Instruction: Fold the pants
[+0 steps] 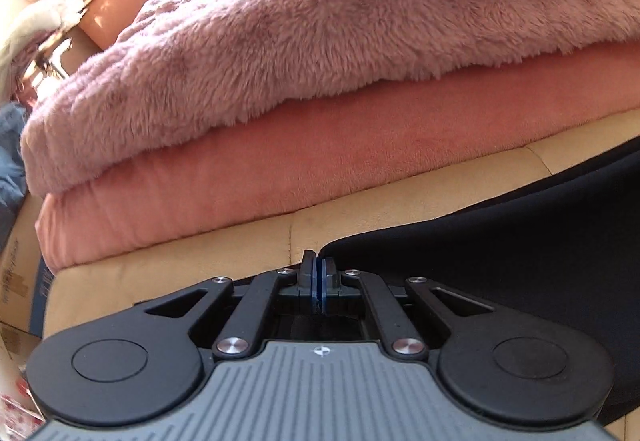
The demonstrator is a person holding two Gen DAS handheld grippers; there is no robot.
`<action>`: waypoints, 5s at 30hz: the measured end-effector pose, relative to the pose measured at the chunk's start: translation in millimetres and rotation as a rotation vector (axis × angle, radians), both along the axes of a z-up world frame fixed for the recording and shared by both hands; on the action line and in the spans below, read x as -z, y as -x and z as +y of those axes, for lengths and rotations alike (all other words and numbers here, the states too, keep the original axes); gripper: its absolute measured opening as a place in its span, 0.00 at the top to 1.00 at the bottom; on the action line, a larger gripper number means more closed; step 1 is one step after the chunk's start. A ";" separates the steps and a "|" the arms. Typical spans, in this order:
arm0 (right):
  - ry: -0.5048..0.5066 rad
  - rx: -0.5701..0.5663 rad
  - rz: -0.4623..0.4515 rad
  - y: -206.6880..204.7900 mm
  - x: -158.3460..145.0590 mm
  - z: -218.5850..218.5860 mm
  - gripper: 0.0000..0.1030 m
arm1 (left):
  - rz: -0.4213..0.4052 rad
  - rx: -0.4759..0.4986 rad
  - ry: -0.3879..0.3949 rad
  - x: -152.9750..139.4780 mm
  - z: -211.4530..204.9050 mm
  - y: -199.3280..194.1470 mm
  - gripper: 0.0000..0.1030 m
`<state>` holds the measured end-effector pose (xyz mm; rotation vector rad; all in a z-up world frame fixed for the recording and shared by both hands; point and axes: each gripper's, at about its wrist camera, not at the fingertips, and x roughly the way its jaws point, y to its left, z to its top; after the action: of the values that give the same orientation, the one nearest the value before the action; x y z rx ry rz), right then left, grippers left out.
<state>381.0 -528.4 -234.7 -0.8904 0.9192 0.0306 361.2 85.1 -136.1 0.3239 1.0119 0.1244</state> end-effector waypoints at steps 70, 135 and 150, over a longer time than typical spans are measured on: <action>-0.668 0.245 -0.248 246.6 -46.1 180.1 0.78 | -0.089 -0.294 0.463 -1.2 103.1 151.5 0.32; -0.277 -0.052 -0.048 249.9 -25.5 226.2 0.84 | -0.002 0.289 -0.423 47.6 89.7 78.6 0.69; -0.470 0.056 -0.146 226.0 -63.1 197.1 1.00 | -0.095 0.090 -0.014 -46.2 130.1 54.7 0.98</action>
<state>155.0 -331.3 -171.6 -0.4235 0.7558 0.1266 306.5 215.2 -89.8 0.3722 0.9009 0.0652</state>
